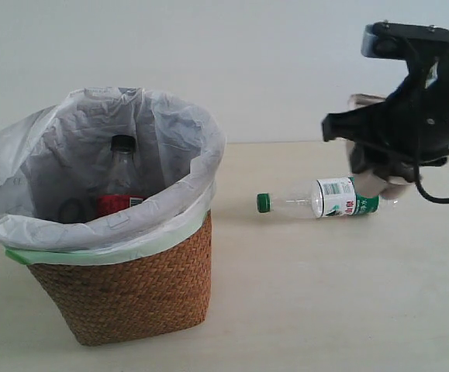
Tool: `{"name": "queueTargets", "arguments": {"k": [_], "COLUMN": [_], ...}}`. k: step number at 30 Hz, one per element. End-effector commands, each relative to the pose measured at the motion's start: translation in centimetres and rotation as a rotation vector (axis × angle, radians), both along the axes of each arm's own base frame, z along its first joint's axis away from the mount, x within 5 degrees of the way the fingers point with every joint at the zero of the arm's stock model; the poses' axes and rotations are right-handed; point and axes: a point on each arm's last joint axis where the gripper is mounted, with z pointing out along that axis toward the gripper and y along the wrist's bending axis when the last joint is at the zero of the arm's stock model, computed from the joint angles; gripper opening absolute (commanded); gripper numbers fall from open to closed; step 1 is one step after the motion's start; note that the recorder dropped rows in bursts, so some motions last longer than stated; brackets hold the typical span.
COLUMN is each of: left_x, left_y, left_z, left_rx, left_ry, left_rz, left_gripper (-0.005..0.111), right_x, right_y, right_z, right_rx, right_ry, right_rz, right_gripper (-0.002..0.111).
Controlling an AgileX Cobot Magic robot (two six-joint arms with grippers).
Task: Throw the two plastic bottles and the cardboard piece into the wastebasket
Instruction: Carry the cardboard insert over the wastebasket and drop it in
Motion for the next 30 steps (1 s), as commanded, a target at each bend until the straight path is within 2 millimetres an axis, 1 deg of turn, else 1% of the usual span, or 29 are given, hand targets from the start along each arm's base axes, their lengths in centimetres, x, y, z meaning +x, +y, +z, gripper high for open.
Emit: {"name": "queueTargets", "arguments": {"k": [1,3,4,6,7,8,10,11,13,14,15,16,17,18,19,21,22,24,27,30], "left_x": [0.0,0.0,0.0,0.0,0.0,0.0,0.0,0.0,0.0,0.0,0.0,0.0,0.0,0.0,0.0,0.0,0.0,0.0,0.0,0.0], "left_y": [0.0,0.0,0.0,0.0,0.0,0.0,0.0,0.0,0.0,0.0,0.0,0.0,0.0,0.0,0.0,0.0,0.0,0.0,0.0,0.0], "left_z": [-0.1,-0.1,-0.1,-0.1,-0.1,-0.1,-0.1,-0.1,-0.1,-0.1,-0.1,-0.1,-0.1,-0.1,-0.1,-0.1,-0.1,-0.1,-0.1,-0.1], "left_rx": [-0.001,-0.001,-0.001,-0.001,-0.001,-0.001,-0.001,-0.001,-0.001,-0.001,-0.001,-0.001,-0.001,-0.001,-0.001,-0.001,-0.001,-0.001,-0.001,-0.001], "left_ry": [0.001,0.001,0.001,0.001,0.001,0.001,0.001,0.001,0.001,0.001,0.001,0.001,0.001,0.001,0.001,0.001,0.001,0.001,0.001,0.001], "left_rz": [-0.006,-0.006,-0.006,-0.006,-0.006,-0.006,-0.006,-0.006,-0.006,-0.006,-0.006,-0.006,-0.006,-0.006,-0.006,-0.006,-0.006,-0.006,-0.006,-0.006], "left_gripper": [0.004,0.004,0.004,0.004,0.004,0.004,0.004,0.004,0.004,0.004,0.004,0.004,0.004,0.004,0.004,0.004,0.004,0.004,0.004,0.004], "right_x": [-0.2,-0.4,-0.5,-0.4,-0.3,-0.1,0.5,0.7,0.3,-0.2,-0.8,-1.5,-2.0,-2.5,-2.7,-3.2,-3.1,-2.8,-1.9,-1.3], "right_y": [-3.7,-5.1,-5.4,-5.4,-5.1,-4.5,-2.4,-0.7,3.1,4.9,6.2,6.9,7.3,7.5,7.4,7.3,7.1,6.7,5.3,4.1], "right_z": [0.7,1.2,1.4,1.4,1.3,1.2,1.6,2.4,5.5,7.8,10.4,13.0,14.9,17.0,17.7,18.1,17.8,17.0,15.4,13.7], "right_rx": [-0.316,-0.456,-0.493,-0.488,-0.454,-0.384,-0.198,-0.047,0.297,0.449,0.601,0.717,0.792,0.888,0.923,0.873,0.827,0.725,0.521,0.373], "right_ry": [-0.024,-0.036,-0.043,-0.047,-0.051,-0.064,-0.095,-0.116,-0.157,-0.194,-0.229,-0.265,-0.304,-0.318,-0.303,-0.268,-0.261,-0.246,-0.212,-0.178], "right_rz": [-0.223,-0.304,-0.326,-0.323,-0.311,-0.289,-0.154,-0.063,0.118,0.232,0.328,0.409,0.480,0.497,0.476,0.496,0.497,0.463,0.333,0.227], "right_gripper": [0.022,0.022,0.022,0.022,0.022,0.022,0.022,0.022,0.025,0.032,0.042,0.053,0.068,0.078,0.080,0.075,0.074,0.074,0.074,0.074]}}
